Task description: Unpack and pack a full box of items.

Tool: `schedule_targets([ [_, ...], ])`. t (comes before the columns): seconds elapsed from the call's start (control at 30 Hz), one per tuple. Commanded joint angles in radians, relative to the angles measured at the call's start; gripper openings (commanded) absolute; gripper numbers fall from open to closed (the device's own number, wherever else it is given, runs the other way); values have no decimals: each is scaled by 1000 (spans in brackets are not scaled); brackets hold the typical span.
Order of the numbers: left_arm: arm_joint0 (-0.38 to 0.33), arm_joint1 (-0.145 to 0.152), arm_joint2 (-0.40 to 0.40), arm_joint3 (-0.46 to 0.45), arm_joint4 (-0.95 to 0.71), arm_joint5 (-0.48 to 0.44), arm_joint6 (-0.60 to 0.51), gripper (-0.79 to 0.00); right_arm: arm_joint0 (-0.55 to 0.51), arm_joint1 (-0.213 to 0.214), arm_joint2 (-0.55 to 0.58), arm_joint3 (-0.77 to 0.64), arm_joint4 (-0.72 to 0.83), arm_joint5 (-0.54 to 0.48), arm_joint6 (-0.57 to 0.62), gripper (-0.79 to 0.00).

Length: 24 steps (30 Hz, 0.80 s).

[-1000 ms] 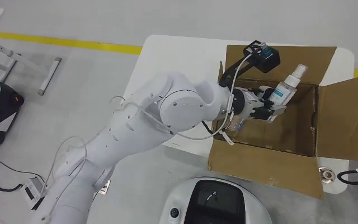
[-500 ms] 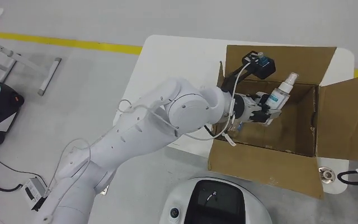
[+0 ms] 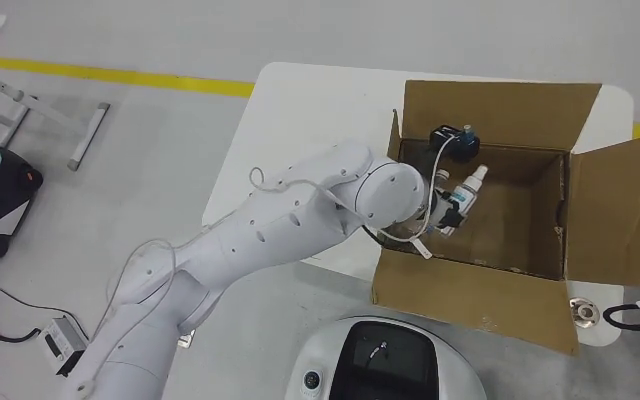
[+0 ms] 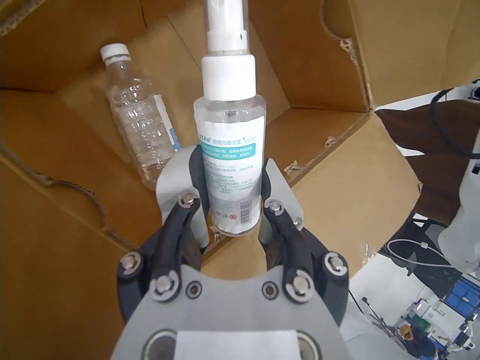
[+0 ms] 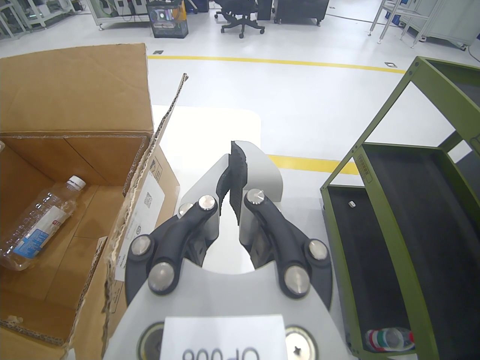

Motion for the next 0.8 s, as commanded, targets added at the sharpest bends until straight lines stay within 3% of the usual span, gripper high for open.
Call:
schedule_targets([
  [0.0, -2, -5, 9, 6, 6, 8, -9, -785, 0, 0, 0, 0, 0, 0, 0, -785],
  [0.13, -3, -12, 12, 21, 13, 20, -11, -773, 0, 0, 0, 0, 0, 0, 0, -785],
  [0.27, -1, -18, 11, 30, 19, 24, -8, -566, 0, 0, 0, 0, 0, 0, 0, -785],
  [0.33, 0, -20, 10, 34, 20, 24, -10, -428, 0, 0, 0, 0, 0, 0, 0, -785],
  [0.37, -1, -21, 9, 36, 22, 23, -12, -320, 0, 0, 0, 0, 0, 0, 0, -785],
  [0.4, -2, -22, 8, 38, 24, 23, -12, -108, 0, 0, 0, 0, 0, 0, 0, -785],
  [0.43, -2, -24, 7, 42, 24, 25, -12, 0, 0, 0, 0, 0, 0, 0, 0, -785],
  [0.63, -8, -30, -5, 49, 33, 21, -12, 0, 0, 0, 0, 0, 0, 0, 0, -785],
  [0.77, -18, -31, -22, 19, 54, -33, 18, 0, 0, 0, 0, 0, 0, 0, 0, -785],
])
